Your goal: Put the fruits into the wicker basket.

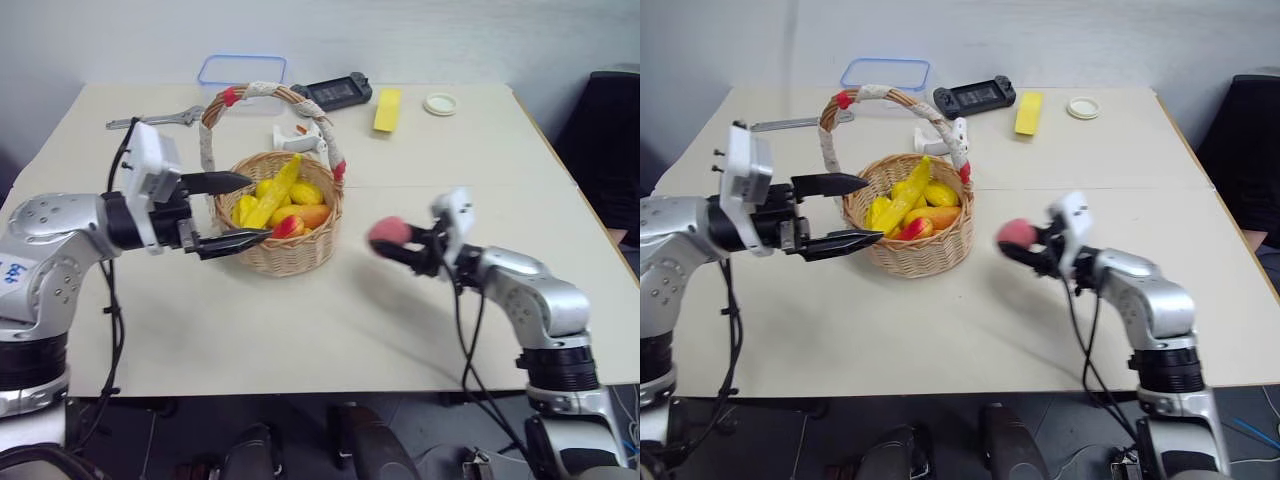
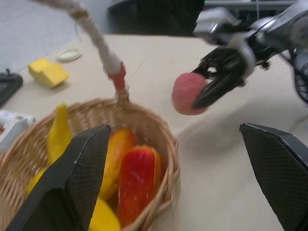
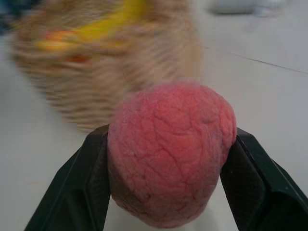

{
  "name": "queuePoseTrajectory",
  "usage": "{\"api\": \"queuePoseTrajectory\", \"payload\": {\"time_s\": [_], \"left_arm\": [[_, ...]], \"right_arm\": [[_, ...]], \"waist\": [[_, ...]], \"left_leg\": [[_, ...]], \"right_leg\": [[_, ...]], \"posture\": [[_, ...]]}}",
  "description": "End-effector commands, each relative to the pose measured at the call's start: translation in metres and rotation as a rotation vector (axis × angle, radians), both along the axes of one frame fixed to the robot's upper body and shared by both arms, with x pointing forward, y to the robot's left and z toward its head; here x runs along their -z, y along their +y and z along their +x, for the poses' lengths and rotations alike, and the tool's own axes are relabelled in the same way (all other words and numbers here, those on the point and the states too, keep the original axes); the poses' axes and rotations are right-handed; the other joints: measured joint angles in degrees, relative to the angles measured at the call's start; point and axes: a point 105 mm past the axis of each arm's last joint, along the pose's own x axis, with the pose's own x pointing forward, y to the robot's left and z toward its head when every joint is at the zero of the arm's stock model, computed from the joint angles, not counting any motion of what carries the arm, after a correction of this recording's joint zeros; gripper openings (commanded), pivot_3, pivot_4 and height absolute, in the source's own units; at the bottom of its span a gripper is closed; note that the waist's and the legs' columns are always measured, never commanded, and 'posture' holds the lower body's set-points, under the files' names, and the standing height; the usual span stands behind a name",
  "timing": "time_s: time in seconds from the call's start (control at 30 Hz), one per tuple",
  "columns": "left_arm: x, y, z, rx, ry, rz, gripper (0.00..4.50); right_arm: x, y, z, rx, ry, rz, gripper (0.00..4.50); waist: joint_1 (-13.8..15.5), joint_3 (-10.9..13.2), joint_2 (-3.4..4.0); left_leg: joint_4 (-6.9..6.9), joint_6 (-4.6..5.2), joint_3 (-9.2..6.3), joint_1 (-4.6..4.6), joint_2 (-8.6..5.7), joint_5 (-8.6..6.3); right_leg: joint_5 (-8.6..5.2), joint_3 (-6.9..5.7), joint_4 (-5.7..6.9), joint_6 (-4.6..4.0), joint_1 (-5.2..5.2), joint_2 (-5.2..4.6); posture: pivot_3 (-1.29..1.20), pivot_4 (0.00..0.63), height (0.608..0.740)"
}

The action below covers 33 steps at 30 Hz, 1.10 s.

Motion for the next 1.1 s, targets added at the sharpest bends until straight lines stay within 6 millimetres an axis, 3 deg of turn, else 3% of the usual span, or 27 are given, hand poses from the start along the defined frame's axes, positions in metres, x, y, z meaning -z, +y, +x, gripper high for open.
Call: {"api": "queuePoseTrajectory", "payload": {"time_s": [0.03,0.13,0.27,0.37,0.43,0.47,0.53,0.67,0.8,0.93,1.1], "left_arm": [[-0.018,0.012,-0.008,-0.039,-0.066,0.011,4.50],[-0.020,0.016,-0.008,-0.059,-0.076,0.020,4.50],[-0.023,0.013,-0.009,-0.063,-0.093,0.014,4.50],[-0.023,0.010,-0.012,-0.059,-0.100,0.008,4.50],[-0.022,0.008,-0.013,-0.057,-0.100,0.009,4.50],[-0.022,0.008,-0.014,-0.057,-0.100,0.008,4.50],[-0.022,0.008,-0.013,-0.060,-0.100,0.006,4.50],[-0.022,0.007,-0.011,-0.054,-0.101,-0.003,4.50],[-0.023,0.004,-0.007,-0.039,-0.106,-0.009,4.50],[-0.024,-0.004,-0.002,-0.012,-0.115,-0.021,4.50],[-0.025,-0.018,0.000,0.041,-0.123,-0.039,4.50]], "right_arm": [[-0.053,0.033,0.002,-0.030,-0.108,0.076,2.63],[-0.075,0.057,0.018,0.007,-0.142,0.089,2.63],[-0.072,0.071,0.041,0.089,-0.215,-0.011,2.63],[-0.067,0.070,0.049,0.131,-0.215,-0.032,3.70],[-0.066,0.070,0.045,0.121,-0.237,-0.042,4.45],[-0.067,0.070,0.040,0.100,-0.235,-0.029,4.48],[-0.072,0.066,0.025,0.044,-0.220,0.017,4.48],[-0.076,0.036,-0.004,0.030,-0.233,0.024,4.48],[-0.068,0.004,-0.013,0.113,-0.188,0.009,4.48],[-0.063,-0.016,0.014,0.307,-0.180,0.002,4.48],[-0.070,-0.002,0.046,0.384,-0.190,0.057,4.48]], "waist": [[0.0,0.0,0.00],[0.3,0.0,-0.05],[1.1,-0.1,-0.11],[1.4,-0.1,-0.10],[1.5,-0.1,-0.10],[1.5,-0.1,-0.09],[1.5,-0.1,-0.10],[1.6,-0.1,-0.09],[1.7,-0.1,-0.10],[1.3,-0.1,-0.09],[0.8,0.0,-0.07]], "left_leg": [[0.00,-0.01,-0.03,0.00,0.00,0.01],[-0.01,0.00,-0.05,-0.01,-0.03,-0.01],[-0.02,0.14,-0.08,-0.15,-0.10,-0.12],[0.03,0.33,-0.02,-0.42,-0.20,-0.23],[0.03,0.43,0.01,-0.55,-0.23,-0.28],[0.03,0.45,0.02,-0.56,-0.23,-0.30],[0.01,0.44,0.02,-0.57,-0.22,-0.32],[0.00,0.41,0.00,-0.56,-0.21,-0.35],[0.04,0.43,-0.01,-0.50,-0.24,-0.35],[0.03,0.53,0.00,-0.41,-0.26,-0.30],[-0.01,0.50,0.03,-0.31,-0.23,-0.22]], "right_leg": [[0.01,-0.03,0.02,-0.02,-0.01,0.00],[0.00,-0.09,0.00,-0.12,-0.03,-0.05],[-0.05,-0.20,-0.22,-0.22,-0.04,-0.20],[-0.05,-0.28,-0.36,-0.20,-0.18,-0.41],[-0.02,-0.29,-0.50,-0.12,-0.22,-0.48],[-0.02,-0.29,-0.54,-0.11,-0.22,-0.48],[-0.04,-0.30,-0.60,-0.08,-0.21,-0.48],[-0.07,-0.33,-0.60,-0.05,-0.20,-0.48],[-0.04,-0.33,-0.57,-0.01,-0.13,-0.50],[0.06,-0.33,-0.57,-0.04,-0.07,-0.50],[0.11,-0.28,-0.41,-0.08,-0.11,-0.40]], "posture": [[0.00,0.150,0.740],[0.00,0.150,0.740],[0.00,0.150,0.740],[0.00,0.150,0.740],[0.00,0.150,0.740],[0.00,0.150,0.740],[0.00,0.150,0.740],[0.00,0.150,0.740],[0.00,0.150,0.740],[0.00,0.150,0.740],[0.00,0.150,0.740]]}}
